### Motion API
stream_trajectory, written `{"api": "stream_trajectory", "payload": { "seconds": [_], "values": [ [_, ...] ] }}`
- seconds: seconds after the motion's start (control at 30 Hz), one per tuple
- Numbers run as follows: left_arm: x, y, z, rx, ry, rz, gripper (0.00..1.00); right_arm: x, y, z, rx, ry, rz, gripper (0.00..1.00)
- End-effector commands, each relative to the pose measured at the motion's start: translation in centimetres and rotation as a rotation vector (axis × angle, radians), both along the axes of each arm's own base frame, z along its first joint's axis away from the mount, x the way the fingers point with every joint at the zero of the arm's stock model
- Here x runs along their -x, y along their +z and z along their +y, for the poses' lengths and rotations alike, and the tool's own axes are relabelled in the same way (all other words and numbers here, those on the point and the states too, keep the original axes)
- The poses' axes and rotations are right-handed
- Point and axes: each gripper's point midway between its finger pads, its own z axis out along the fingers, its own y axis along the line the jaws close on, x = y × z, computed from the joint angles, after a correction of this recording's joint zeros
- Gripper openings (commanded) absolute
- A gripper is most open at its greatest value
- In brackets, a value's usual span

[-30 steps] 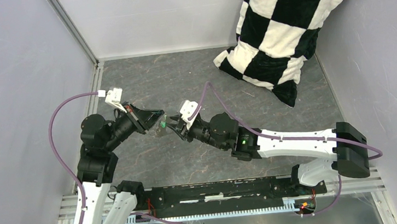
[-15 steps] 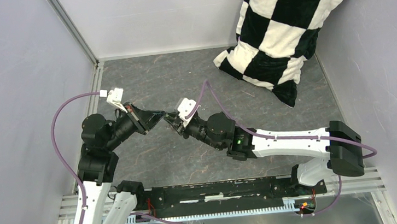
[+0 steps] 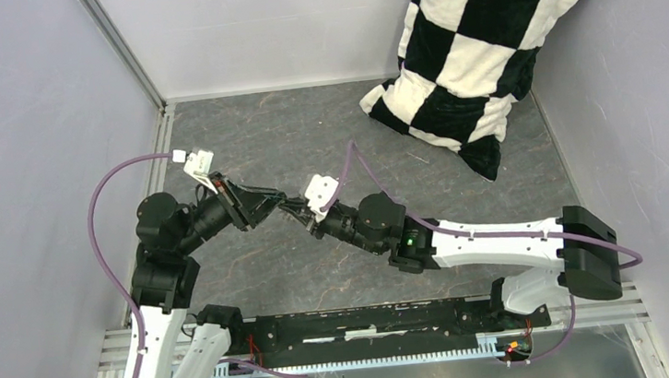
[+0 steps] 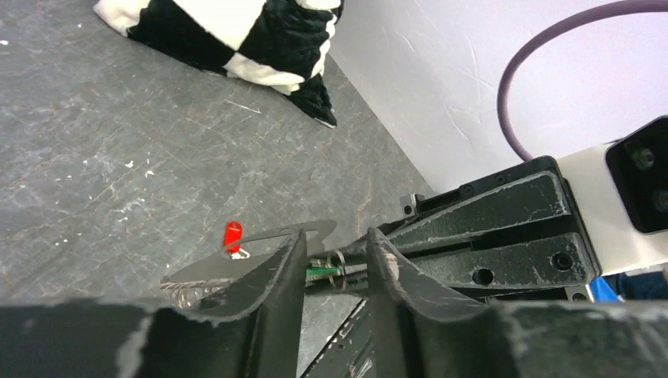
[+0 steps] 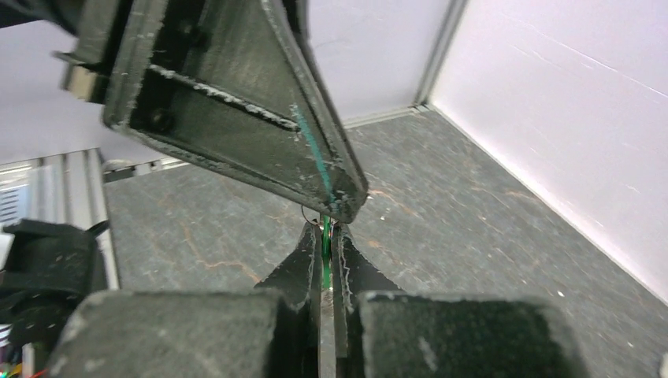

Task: Put the keys on the keyring
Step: Adjust the key on the keyring.

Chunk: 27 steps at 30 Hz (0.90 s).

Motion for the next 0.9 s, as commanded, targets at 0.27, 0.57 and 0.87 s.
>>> {"api": "stream_trajectory", "payload": {
  "seconds": [0.27, 0.57, 0.87],
  "values": [
    [4.3, 2.1, 0.2, -0.355, -0.253, -0.455, 0.93, 4.6, 4.8, -4.0, -0.234, 0.423, 0.053, 0.01],
    [8.6, 1.5, -1.2, -0.364, -0.561, -0.638, 0.54, 11.2, 6.6, -5.6, -0.188, 0.874, 0.043, 0.01],
    [10.3, 3.6, -1.5, -0.356, -0.655, -0.818, 0.40, 14.9, 7.4, -7.0, -0.135, 1.119, 0.036, 0.01]
  ]
}}
